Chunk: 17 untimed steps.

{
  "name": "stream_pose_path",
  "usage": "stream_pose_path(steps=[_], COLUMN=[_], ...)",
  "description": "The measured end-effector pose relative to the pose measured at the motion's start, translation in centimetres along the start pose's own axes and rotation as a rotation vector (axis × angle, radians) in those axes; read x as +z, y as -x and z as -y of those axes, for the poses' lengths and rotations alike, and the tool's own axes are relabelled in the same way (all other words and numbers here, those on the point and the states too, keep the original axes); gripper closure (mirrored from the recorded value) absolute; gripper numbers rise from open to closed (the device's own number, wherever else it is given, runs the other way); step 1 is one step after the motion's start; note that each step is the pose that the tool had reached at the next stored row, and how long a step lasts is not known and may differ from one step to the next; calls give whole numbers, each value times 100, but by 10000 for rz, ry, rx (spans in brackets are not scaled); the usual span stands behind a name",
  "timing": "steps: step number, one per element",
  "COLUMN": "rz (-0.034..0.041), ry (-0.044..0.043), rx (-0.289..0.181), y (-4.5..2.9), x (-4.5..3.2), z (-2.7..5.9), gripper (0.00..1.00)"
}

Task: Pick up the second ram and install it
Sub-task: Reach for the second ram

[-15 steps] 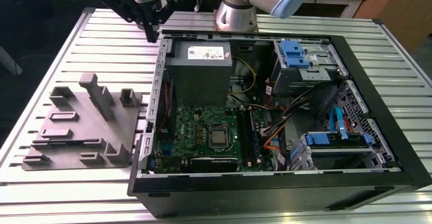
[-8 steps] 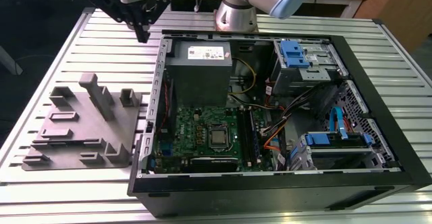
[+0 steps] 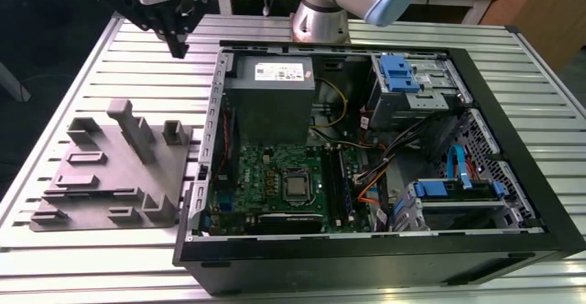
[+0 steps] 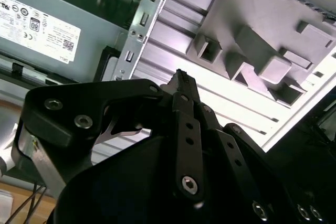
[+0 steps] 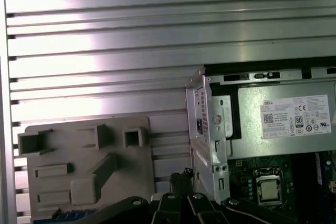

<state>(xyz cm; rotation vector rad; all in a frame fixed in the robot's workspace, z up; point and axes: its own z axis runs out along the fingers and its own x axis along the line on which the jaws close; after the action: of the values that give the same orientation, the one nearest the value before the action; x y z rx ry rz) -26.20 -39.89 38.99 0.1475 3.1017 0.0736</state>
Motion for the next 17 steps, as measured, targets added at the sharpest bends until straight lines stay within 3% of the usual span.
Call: stream_pose_path(steps=[17], rz=[2], ry=[-1], rx=[27], y=[-485], x=[2], z=[47], gripper=[93])
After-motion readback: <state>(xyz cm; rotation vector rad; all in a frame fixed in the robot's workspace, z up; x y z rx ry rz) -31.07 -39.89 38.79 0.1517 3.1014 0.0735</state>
